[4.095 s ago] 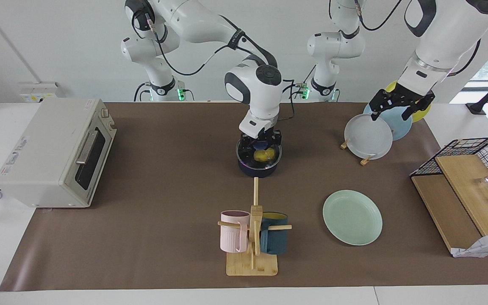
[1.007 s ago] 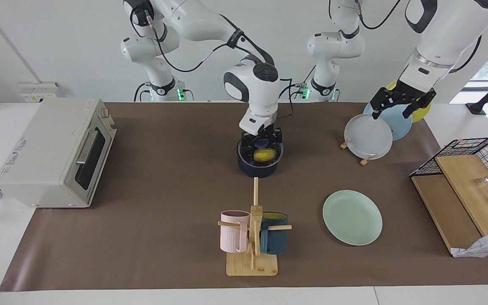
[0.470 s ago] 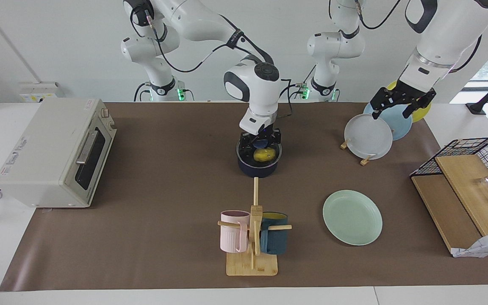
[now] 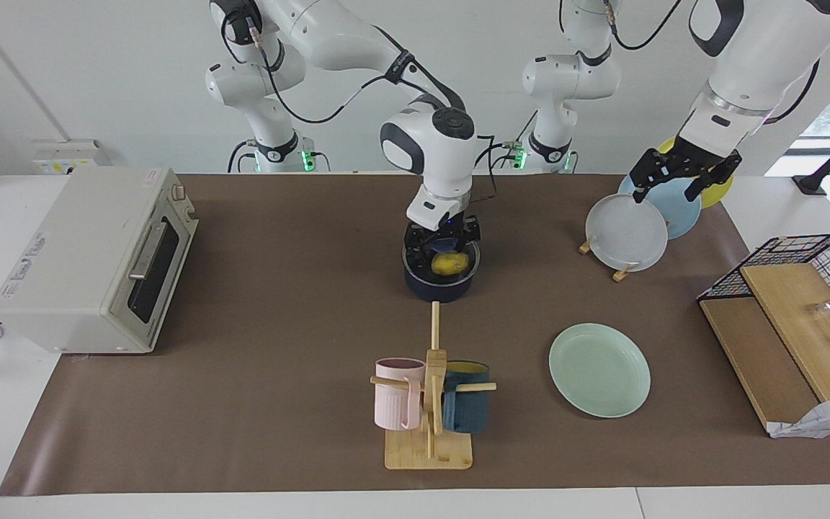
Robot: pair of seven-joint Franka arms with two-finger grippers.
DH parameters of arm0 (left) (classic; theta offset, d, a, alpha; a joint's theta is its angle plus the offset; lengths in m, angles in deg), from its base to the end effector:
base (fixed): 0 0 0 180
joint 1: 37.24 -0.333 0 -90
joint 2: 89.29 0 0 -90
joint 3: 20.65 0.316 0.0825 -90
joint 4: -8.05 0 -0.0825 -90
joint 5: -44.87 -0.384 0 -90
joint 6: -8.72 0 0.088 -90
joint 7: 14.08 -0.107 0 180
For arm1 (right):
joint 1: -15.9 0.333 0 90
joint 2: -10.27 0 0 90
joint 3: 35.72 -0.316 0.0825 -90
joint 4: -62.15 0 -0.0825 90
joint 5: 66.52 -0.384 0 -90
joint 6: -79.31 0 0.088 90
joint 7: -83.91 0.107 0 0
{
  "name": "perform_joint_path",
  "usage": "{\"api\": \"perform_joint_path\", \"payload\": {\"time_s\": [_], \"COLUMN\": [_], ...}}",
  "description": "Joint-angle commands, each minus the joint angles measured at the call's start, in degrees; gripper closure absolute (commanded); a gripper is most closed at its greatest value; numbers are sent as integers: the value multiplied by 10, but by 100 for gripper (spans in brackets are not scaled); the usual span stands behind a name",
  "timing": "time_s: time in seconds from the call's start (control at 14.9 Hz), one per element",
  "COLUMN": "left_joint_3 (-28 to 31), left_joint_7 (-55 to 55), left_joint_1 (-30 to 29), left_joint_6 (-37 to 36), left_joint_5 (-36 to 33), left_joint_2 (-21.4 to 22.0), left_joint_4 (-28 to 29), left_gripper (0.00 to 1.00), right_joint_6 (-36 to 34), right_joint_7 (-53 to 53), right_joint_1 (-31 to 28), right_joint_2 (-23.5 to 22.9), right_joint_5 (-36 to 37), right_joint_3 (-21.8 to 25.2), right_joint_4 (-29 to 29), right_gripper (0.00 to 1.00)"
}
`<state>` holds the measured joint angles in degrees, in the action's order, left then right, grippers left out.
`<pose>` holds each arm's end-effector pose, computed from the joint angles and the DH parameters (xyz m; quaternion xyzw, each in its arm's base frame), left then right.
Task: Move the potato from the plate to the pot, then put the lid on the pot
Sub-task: 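Open the right gripper and lift it away from the lid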
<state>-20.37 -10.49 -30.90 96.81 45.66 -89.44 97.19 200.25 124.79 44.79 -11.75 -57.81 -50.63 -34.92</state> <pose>0.5488 -0.0598 0.6272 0.9997 -0.0217 -0.0110 0.0060 0.4940 0.4404 0.3836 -0.9982 -0.0528 -0.0295 0.0026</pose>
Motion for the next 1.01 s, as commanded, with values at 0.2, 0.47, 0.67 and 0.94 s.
{"api": "perform_joint_path", "payload": {"time_s": [0.2,0.47,0.67,0.94], "left_joint_3": [0,0,0,0], "left_joint_7": [7,7,7,7], "left_joint_1": [-1,-1,-1,-1], "left_joint_6": [-4,-4,-4,-4], "left_joint_5": [-3,-3,-3,-3], "left_joint_2": [9,10,9,9], "left_joint_4": [7,7,7,7], "left_gripper": [0,0,0,0], "right_joint_6": [-88,-144,-228,-277], "right_joint_7": [-7,-54,-177,-351], "right_joint_1": [-37,-103,-188,-268], "right_joint_2": [31,83,137,208], "right_joint_5": [4,0,-33,-56], "right_joint_3": [-3,-3,-3,19], "right_joint_4": [74,90,87,61], "right_gripper": [0,0,0,0]}}
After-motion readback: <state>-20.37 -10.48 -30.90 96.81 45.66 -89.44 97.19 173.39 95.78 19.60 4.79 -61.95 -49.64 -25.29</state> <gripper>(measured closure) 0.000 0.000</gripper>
